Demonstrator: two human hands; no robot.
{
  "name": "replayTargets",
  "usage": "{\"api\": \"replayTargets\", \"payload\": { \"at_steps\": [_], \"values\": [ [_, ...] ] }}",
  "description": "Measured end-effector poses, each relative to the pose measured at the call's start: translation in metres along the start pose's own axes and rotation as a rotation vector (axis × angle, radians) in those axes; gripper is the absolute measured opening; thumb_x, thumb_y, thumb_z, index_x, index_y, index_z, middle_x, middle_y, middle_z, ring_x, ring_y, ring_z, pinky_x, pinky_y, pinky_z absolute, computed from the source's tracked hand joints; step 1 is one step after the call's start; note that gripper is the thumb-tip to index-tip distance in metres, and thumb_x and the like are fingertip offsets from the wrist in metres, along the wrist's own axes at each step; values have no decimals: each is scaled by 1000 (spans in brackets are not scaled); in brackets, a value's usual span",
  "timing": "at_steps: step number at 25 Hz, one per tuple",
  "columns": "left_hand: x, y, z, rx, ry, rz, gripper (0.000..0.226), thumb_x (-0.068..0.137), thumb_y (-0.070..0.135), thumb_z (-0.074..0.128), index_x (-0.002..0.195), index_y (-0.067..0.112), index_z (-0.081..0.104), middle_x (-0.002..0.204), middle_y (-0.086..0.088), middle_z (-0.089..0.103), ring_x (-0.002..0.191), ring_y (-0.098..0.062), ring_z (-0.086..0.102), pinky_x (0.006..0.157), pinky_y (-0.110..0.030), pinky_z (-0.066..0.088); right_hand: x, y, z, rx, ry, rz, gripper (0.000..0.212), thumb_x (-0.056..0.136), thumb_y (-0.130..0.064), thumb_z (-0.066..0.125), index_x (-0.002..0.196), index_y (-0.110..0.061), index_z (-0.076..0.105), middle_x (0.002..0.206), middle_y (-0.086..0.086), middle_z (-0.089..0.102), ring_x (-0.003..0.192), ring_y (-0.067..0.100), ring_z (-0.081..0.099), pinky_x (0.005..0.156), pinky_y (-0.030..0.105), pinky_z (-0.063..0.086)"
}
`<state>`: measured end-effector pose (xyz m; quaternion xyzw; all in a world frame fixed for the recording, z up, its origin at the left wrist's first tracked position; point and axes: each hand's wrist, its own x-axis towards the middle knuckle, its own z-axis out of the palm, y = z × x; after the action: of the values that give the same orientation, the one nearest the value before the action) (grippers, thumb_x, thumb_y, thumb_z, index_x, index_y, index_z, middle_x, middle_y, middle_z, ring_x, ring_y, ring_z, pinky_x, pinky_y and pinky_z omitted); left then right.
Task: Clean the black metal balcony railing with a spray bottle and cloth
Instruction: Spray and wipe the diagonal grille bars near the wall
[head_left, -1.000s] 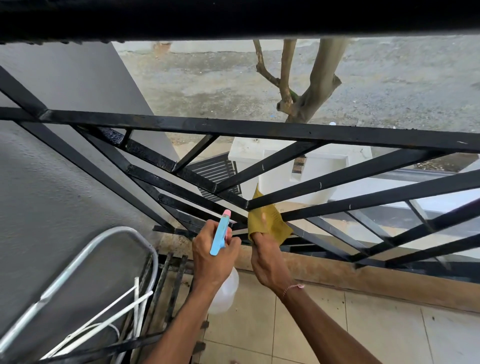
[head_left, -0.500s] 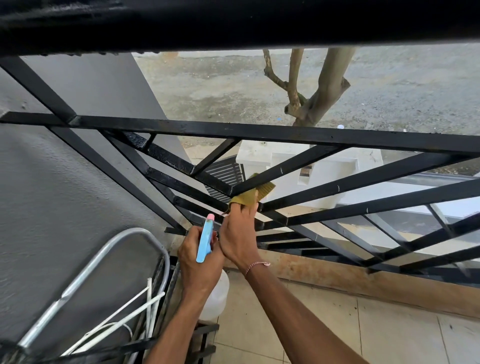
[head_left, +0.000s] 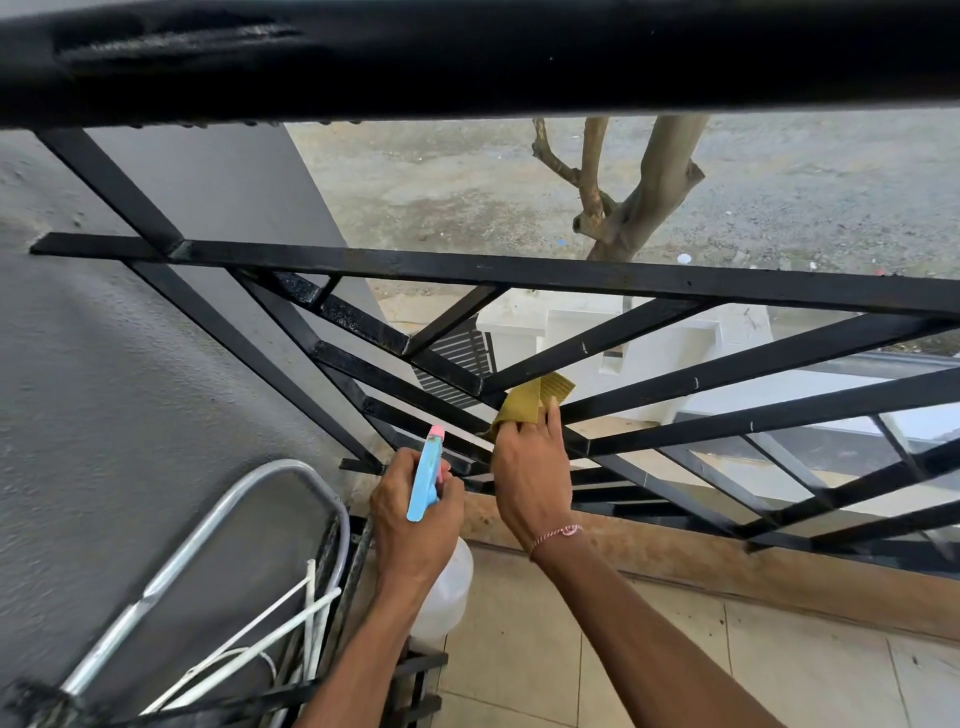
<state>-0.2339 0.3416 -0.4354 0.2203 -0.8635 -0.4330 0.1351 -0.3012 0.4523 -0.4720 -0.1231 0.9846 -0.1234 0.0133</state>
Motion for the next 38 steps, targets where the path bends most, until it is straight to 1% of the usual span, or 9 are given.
{"api": "replayTargets", "payload": {
  "at_steps": [3,9,13,16,19,23,27,32,38],
  "values": [
    [2,5,-4,-20,-10,22,30,91,8,70,75,23,48,66,3,43,60,-12,42,56,-32,42,14,-7,-10,294,108,37,14,90,-2,69,103,-5,66,105,18,65,90,29,65,88,39,58],
    [4,3,-3,-52,-19,-4,17,91,11,72,87,15,56,70,2,49,65,-20,56,57,-31,50,-15,8,-7,839,136,105,16,101,-5,52,103,-11,67,91,3,67,75,13,60,68,33,53],
    [8,3,-7,-91,-62,0,19,88,14,74,87,25,58,73,2,53,69,-19,58,59,-32,55,-36,13,-33,1725,55,447,22,105,-26,50,118,-36,62,108,-17,72,110,6,65,94,31,54],
    [10,4,-11,-154,-124,21,20,81,33,65,95,20,68,76,-7,60,69,-28,63,62,-45,62,-45,22,-40,2108,-9,528,38,98,-26,58,135,-23,54,127,5,68,120,29,64,99,53,52],
    [9,9,-12,-204,-176,-39,12,91,27,74,98,33,67,80,1,59,74,-21,63,66,-28,62,-52,29,-49,2047,-55,550,68,70,-42,88,128,-20,60,120,2,72,110,22,69,83,46,60],
    [8,9,-6,-219,-242,-149,16,90,44,73,97,32,65,87,5,60,85,-20,65,66,-19,55,-58,40,-65,1917,-188,558,40,76,-26,74,115,-27,62,102,0,75,88,17,75,65,32,60],
    [9,2,-2,-243,-422,-293,62,74,77,71,114,32,59,111,-4,62,98,-20,66,77,-31,62,-58,51,-77,1891,-285,513,27,90,-21,63,117,-23,63,99,1,77,91,20,75,67,34,61],
    [9,1,-6,-400,-437,-398,60,81,51,79,122,14,56,99,-6,56,74,-13,60,57,-17,51,-56,68,-86,1823,-338,468,23,95,-17,59,117,-21,63,95,-4,78,89,17,75,66,31,61],
    [12,5,-12,-408,-438,-341,46,87,35,79,122,20,54,102,-1,55,83,-14,61,57,-17,52,-65,83,-77,1576,-278,394,34,90,-9,67,123,-15,65,111,4,75,108,23,70,87,34,60]
  ]
}}
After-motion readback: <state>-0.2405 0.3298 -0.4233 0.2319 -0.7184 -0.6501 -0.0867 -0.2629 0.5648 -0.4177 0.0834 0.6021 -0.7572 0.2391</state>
